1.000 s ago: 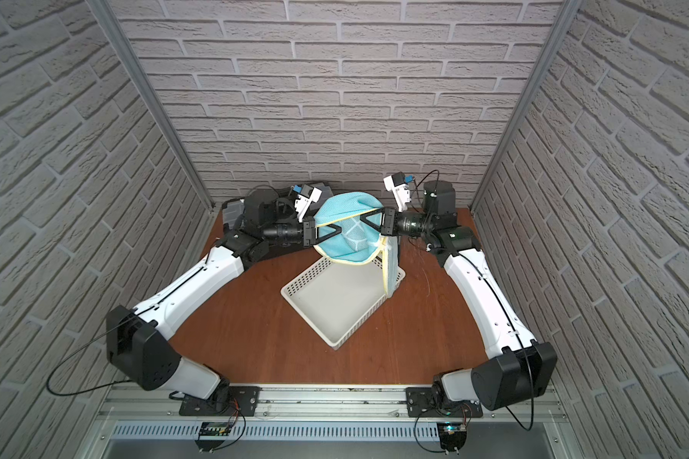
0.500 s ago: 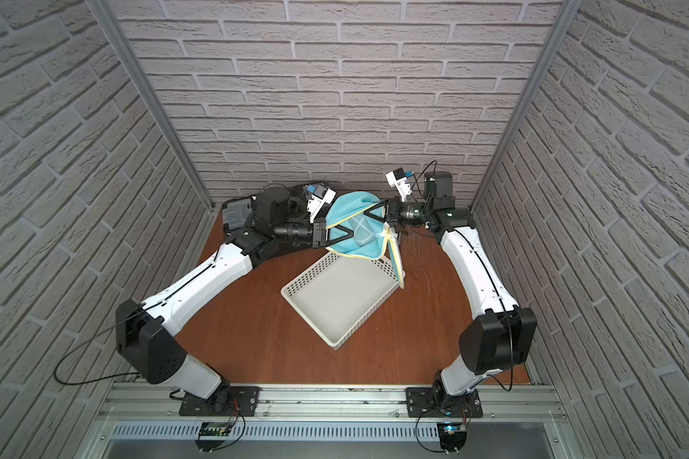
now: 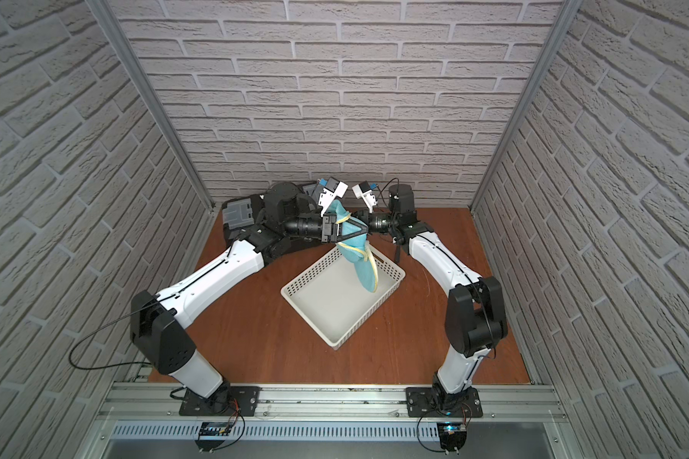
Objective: Turn the laundry bag inside out
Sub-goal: Turn over the laundry bag.
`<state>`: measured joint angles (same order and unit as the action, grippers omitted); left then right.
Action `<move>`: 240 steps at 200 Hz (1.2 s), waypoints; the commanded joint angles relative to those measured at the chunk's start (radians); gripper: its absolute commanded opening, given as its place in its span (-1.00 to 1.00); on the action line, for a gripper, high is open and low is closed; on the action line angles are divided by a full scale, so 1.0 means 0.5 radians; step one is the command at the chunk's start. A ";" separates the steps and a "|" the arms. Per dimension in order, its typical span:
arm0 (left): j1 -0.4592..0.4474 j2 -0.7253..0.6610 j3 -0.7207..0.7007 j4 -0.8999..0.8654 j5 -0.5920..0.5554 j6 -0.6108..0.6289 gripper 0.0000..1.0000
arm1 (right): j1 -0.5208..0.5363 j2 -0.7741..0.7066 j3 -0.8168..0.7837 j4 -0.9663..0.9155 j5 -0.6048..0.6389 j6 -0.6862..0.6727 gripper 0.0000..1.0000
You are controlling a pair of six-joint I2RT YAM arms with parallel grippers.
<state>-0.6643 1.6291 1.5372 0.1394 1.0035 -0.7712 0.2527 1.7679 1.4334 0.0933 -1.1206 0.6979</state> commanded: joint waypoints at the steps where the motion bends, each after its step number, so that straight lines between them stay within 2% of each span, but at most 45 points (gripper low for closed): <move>1: -0.169 -0.347 0.125 0.642 0.303 0.414 -1.00 | 0.009 0.269 -0.196 0.259 0.310 0.371 -0.58; 25: -0.160 -0.437 -0.010 0.521 -0.064 0.721 -1.00 | -0.021 0.251 -0.330 0.524 0.342 0.544 -0.18; 47: -0.119 -0.537 -0.216 0.603 -0.399 0.783 -1.00 | -0.106 0.142 -0.409 0.552 0.411 0.566 0.11; 64: -0.034 -0.583 -0.367 0.819 -0.500 0.602 -1.00 | -0.185 0.029 -0.438 0.450 0.484 0.502 0.32; 77: 0.042 -0.589 -0.462 1.028 -0.513 0.369 -1.00 | -0.239 -0.060 -0.424 0.270 0.555 0.376 0.41; 102: 0.166 -0.562 -0.609 1.434 -0.498 -0.063 -1.00 | -0.284 -0.193 -0.330 -0.161 0.704 0.078 0.44; 126: 0.226 -0.518 -0.680 1.622 -0.541 -0.314 -1.00 | -0.295 -0.330 -0.278 -0.429 0.859 -0.160 0.47; 154: 0.245 -0.433 -0.696 1.781 -0.570 -0.537 -1.00 | -0.362 -0.484 -0.325 -0.485 0.995 -0.202 0.54; 181: 0.288 -0.361 -0.697 1.926 -0.547 -0.746 -1.00 | -0.466 -0.486 -0.346 -0.404 0.795 -0.097 0.50; 203: 0.297 -0.301 -0.667 2.012 -0.462 -0.893 -1.00 | -0.484 -0.423 -0.313 -0.261 0.550 0.003 0.36; 213: 0.295 -0.273 -0.660 2.074 -0.427 -0.964 -1.00 | -0.484 -0.348 -0.275 -0.160 0.410 0.134 0.24; 221: 0.295 -0.252 -0.657 2.146 -0.412 -1.026 -1.00 | -0.475 -0.276 -0.260 -0.005 0.266 0.281 0.04; 240: 0.305 -0.205 -0.649 2.343 -0.381 -1.171 -1.00 | -0.434 -0.122 -0.304 0.666 -0.025 0.828 -0.25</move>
<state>-0.5468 1.5490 1.1721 0.9409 0.7864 -1.2407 0.0658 1.5997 1.3006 0.0883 -0.9962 0.7803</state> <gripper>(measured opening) 0.055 0.441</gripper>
